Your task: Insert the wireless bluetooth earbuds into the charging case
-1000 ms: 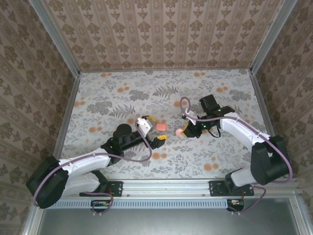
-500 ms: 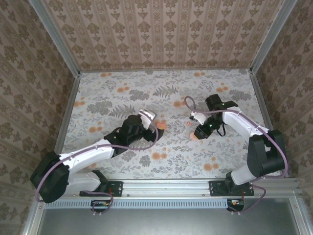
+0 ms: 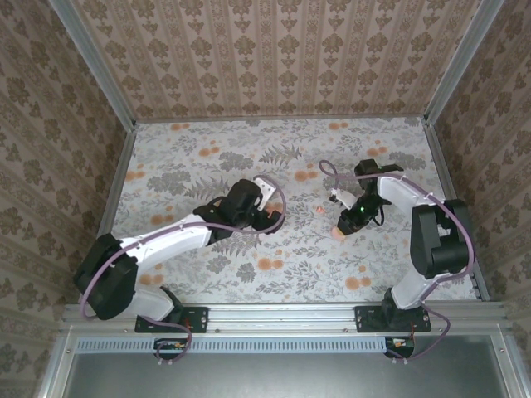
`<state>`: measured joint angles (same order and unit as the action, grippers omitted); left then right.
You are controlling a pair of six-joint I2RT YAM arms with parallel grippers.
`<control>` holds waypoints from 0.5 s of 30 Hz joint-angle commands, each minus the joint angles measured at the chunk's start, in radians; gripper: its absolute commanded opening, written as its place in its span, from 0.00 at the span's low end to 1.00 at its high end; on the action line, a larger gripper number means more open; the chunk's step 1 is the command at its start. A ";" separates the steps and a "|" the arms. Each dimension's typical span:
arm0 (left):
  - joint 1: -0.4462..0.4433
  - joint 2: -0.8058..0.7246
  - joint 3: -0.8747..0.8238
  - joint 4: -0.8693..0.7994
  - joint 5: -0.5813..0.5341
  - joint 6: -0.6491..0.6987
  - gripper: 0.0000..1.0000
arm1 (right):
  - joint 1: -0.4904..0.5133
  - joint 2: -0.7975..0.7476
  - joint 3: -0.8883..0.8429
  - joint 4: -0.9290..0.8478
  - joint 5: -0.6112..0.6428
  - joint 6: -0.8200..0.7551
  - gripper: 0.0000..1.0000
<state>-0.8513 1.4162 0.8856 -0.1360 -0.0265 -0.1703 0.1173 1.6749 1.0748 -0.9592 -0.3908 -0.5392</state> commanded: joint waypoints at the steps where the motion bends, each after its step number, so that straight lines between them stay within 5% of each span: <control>1: -0.007 0.045 0.084 -0.149 -0.003 -0.049 0.89 | -0.012 0.032 0.030 -0.058 0.009 -0.008 0.16; 15: -0.005 0.244 0.354 -0.450 0.013 -0.209 0.90 | -0.051 0.084 0.059 -0.050 0.061 0.002 0.26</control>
<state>-0.8513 1.6310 1.1912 -0.4801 -0.0303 -0.3218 0.0757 1.7424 1.1023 -0.9768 -0.3622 -0.5423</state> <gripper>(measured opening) 0.897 0.262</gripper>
